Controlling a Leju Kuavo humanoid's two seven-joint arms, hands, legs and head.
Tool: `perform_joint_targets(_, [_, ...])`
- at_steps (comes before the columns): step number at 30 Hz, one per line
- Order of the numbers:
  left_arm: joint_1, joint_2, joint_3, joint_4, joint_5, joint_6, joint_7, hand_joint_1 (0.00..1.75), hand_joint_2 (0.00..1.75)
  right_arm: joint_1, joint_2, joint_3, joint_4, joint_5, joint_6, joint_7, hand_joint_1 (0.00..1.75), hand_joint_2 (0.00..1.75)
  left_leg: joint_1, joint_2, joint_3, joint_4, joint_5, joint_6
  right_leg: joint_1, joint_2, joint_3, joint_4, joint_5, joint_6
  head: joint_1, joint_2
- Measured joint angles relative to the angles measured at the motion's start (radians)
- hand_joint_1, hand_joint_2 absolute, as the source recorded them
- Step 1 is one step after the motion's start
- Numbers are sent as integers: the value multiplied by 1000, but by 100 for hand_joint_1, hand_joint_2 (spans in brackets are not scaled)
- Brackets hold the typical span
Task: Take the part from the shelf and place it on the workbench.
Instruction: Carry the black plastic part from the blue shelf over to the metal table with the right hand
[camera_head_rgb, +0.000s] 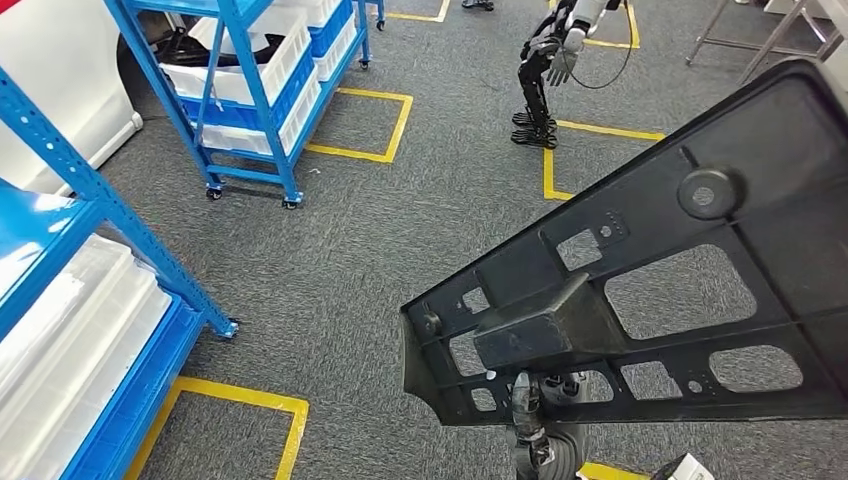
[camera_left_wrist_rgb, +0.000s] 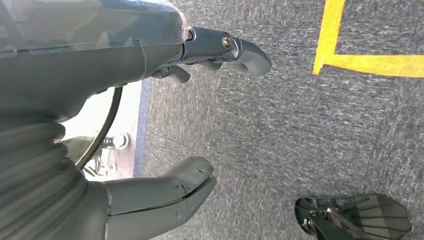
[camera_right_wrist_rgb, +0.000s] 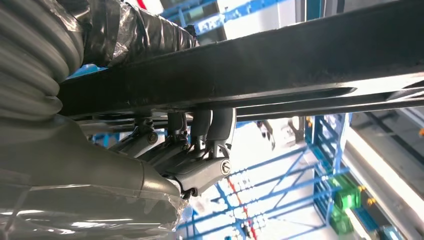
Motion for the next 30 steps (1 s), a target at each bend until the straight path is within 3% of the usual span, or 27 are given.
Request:
perform_joint_targets(1, [-1, 0, 0, 0, 0, 0, 0, 0, 175, 0, 0, 2, 1, 3, -4, 0, 175, 175, 1, 1, 2, 2, -4, -5, -3, 11, 0, -3, 2, -4, 0, 0])
perform_joint_targets(3, [-1, 0, 1, 0, -1, 1, 1, 0, 175, -1, 0, 4, 2, 11, -15, 0, 175, 175, 4, -37, -11, 40, -36, -14, -8, 33, 1, -10, 7, -14, 0, 0])
perform_joint_targets(5, [2, 0, 2, 0, -1, 2, 1, 0, 175, -5, -1, 9, 5, 25, -28, 0, 175, 175, 7, -92, -64, 157, -100, -17, -11, 56, 0, -12, 9, -21, 0, 0])
perform_joint_targets(6, [4, 0, 2, 0, -1, 3, 1, 0, 175, -7, -2, 12, 7, 35, -36, 0, 175, 175, 7, -103, -97, 225, -127, -18, -11, 69, 0, -11, 10, -23, 0, 0])
perform_joint_targets(7, [5, 0, 3, 0, -1, 3, 1, 0, 175, -8, -3, 15, 10, 46, -44, 1, 175, 175, 8, -108, -123, 275, -139, -18, -10, 84, 0, -11, 10, -24, 0, 0])
perform_joint_targets(8, [7, 0, 3, 0, -1, 3, 1, 0, 175, -8, -5, 17, 12, 55, -52, 1, 175, 175, 8, -110, -134, 290, -130, -18, -11, 99, 1, -10, 10, -24, 0, 0])
perform_joint_targets(9, [7, 0, 3, 0, -2, 3, 1, 0, 175, -9, -7, 19, 15, 64, -60, 2, 175, 175, 8, -112, -128, 267, -101, -18, -11, 115, 3, -8, 9, -24, 0, 0])
perform_joint_targets(10, [7, 1, 4, 0, -2, 3, 1, 0, 175, -10, -9, 22, 18, 70, -66, 3, 175, 175, 10, -122, -106, 208, -59, -17, -12, 130, 4, -5, 8, -22, 0, 0])
perform_joint_targets(12, [7, 1, 5, 0, -3, 3, 1, 0, 175, -14, -13, 26, 23, 76, -72, 3, 175, 175, 16, -171, -59, 83, 1, -15, -13, 158, 0, 5, 5, -15, 0, 0])
perform_joint_targets(14, [6, 1, 6, 0, -4, 1, 1, 0, 175, -19, -17, 31, 27, 78, -76, 4, 175, 175, 18, -204, -41, 32, 10, -12, -14, 183, -11, 12, 6, -3, 0, 0])
perform_joint_targets(16, [4, 0, 7, 0, -3, 0, 1, 0, 175, -22, -20, 35, 31, 79, -80, 4, 175, 175, 15, -185, -40, 26, 13, -2, -18, 202, -20, 11, 12, 11, 0, 0])
perform_joint_targets(18, [2, 0, 7, 0, -3, -1, 2, 0, 175, -23, -23, 36, 34, 79, -83, 4, 175, 175, 15, -158, -37, 17, 21, 13, -16, 165, -35, 37, -6, 20, 0, 0])
perform_joint_targets(20, [3, 0, 8, 0, -2, -1, 2, 0, 175, -28, -27, 38, 40, 79, -86, 4, 175, 175, 13, -130, -37, 12, 23, 23, -14, 99, -81, 138, -64, 26, 0, 0])
perform_joint_targets(22, [6, 2, 9, 0, -2, -1, 3, 0, 175, -33, -29, 40, 48, 77, -89, 6, 175, 175, 8, -100, -38, 13, 22, 26, -17, 76, -137, 257, -114, 30, 0, 0])
perform_joint_targets(23, [6, 2, 10, 0, -2, -2, 4, 0, 175, -35, -30, 41, 52, 76, -90, 8, 175, 175, 5, -85, -38, 13, 21, 26, -18, 74, -146, 278, -114, 30, 0, 0])
perform_joint_targets(24, [6, 3, 10, 0, -2, -3, 4, 0, 175, -38, -31, 43, 57, 74, -93, 11, 175, 175, 4, -71, -37, 13, 20, 26, -18, 71, -135, 262, -97, 28, 0, 0])
perform_joint_targets(25, [4, 3, 10, 0, -2, -4, 4, 0, 175, -41, -33, 45, 62, 71, -96, 14, 175, 175, 2, -59, -35, 13, 19, 25, -17, 65, -103, 207, -65, 24, 0, 0])
perform_joint_targets(27, [2, 2, 11, 0, -2, -6, 4, 0, 175, -51, -36, 50, 72, 66, -103, 16, 175, 175, 0, -38, -29, 12, 15, 22, -6, 19, -26, 65, -17, 8, 0, 0])
perform_joint_targets(29, [1, 1, 12, 0, -2, -7, 4, 0, 175, -59, -37, 55, 79, 64, -107, 16, 175, 175, -1, -19, -24, 10, 12, 14, 7, -12, 8, -4, -5, -6, 0, 0])
perform_joint_targets(30, [0, 1, 13, 0, -2, -7, 4, 0, 175, -62, -38, 58, 82, 63, -107, 16, 175, 175, 0, -10, -22, 8, 11, 9, 10, -5, 7, -5, -3, -9, 0, 0])
